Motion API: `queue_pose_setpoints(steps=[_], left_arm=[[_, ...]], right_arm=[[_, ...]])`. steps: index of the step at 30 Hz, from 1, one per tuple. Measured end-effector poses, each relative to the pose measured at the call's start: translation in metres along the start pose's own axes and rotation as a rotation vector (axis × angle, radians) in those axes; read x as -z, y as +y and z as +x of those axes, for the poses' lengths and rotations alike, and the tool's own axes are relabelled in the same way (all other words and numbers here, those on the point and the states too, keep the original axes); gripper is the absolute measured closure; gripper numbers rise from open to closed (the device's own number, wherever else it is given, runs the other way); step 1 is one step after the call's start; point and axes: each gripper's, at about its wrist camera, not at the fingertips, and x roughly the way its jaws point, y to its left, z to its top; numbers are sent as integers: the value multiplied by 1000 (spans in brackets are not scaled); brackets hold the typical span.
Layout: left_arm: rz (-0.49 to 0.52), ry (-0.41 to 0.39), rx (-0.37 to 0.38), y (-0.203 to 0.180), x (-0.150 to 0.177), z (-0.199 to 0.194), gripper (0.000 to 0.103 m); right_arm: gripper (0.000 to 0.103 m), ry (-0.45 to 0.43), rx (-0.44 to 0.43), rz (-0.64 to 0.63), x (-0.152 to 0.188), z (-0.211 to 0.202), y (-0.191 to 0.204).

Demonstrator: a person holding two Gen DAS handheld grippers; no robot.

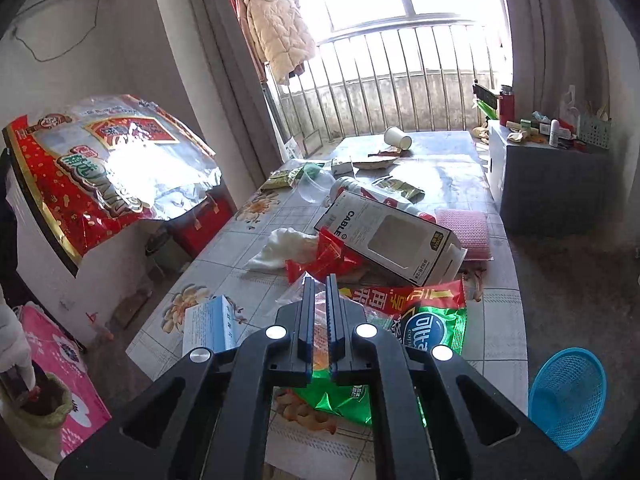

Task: Collect trash
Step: 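Lift the rice cracker bag with left tool while right tool grasps the clear plastic wrapper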

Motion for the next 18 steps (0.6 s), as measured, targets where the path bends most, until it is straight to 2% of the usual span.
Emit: queue_pose_setpoints(steps=[1, 2, 3, 6, 9, 11, 12, 16, 18], left_arm=[[-3, 3, 1, 0, 0, 2, 103], [-9, 7, 3, 0, 0, 4, 103], [-14, 11, 0, 0, 0, 6, 103], [-17, 26, -16, 5, -2, 11, 103], [-13, 36, -31, 8, -4, 16, 103], [-8, 44, -43, 10, -2, 17, 103], [-7, 48, -47, 13, -1, 19, 103], [-9, 66, -57, 25, 0, 32, 103], [-10, 74, -54, 30, 0, 39, 103]], right_arm=[[48, 36, -12, -36, 1, 14, 4], [24, 75, -37, -82, 1, 30, 8], [23, 112, -50, -121, 0, 46, 12], [23, 218, 11, -196, 1, 97, 15], [23, 320, -11, -181, 6, 136, 4], [24, 341, -16, -153, 9, 150, -3], [30, 343, -29, -127, 10, 151, -7], [73, 313, -108, 5, 9, 146, -27], [86, 294, -142, 68, 8, 144, -38]])
